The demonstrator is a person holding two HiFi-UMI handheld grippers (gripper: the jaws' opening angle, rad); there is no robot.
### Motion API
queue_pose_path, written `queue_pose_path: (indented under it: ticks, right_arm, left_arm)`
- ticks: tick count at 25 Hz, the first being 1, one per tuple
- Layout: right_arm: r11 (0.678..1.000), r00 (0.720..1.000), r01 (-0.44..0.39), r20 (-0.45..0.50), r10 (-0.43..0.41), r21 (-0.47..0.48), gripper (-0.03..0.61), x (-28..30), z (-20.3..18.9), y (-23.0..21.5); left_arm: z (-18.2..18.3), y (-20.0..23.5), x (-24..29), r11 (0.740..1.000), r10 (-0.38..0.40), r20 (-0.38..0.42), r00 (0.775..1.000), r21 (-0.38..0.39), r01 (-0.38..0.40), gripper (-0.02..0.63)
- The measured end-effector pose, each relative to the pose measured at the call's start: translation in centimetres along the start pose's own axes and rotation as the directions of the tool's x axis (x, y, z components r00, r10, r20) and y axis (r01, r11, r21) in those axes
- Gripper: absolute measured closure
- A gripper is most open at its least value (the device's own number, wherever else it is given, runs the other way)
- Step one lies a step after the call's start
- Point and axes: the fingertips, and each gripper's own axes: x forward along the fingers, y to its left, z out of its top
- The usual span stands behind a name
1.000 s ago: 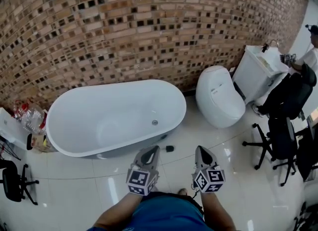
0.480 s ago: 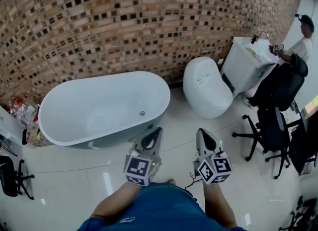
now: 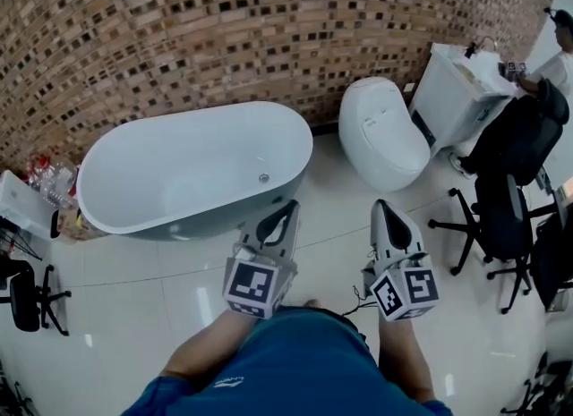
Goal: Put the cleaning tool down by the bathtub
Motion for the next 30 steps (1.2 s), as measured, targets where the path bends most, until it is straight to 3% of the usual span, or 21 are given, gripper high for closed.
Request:
queue_pose_path:
  ticks: [10,16,30]
  right_arm:
    - [0.999,1.000,0.021,-0.019,-0.022,-0.045,0.577,-2.7,-1.9,-1.0]
    - [1.000,0.999,0.007,-0.046,-0.008,-0.015,0.577,-3.5,-3.7,-0.9]
    - [1.000,0.999,-0.014,-0.042,0.014,-0.006,0.577,-3.4,-3.8,-0.4]
  left_arm:
    - [-1.2,-2.3,-1.7,0.999,0.040,-0.001,0.999,-0.017,-0.040,0.616]
    - [-3.0,-2.9,-2.5,0.997,0.070,-0.020,0.997,-0.036,-0.071,0.617]
    - [-2.9,-2.6,-3.4,0.996,0.092,-0.012,0.996,-0.018,-0.092,0.615]
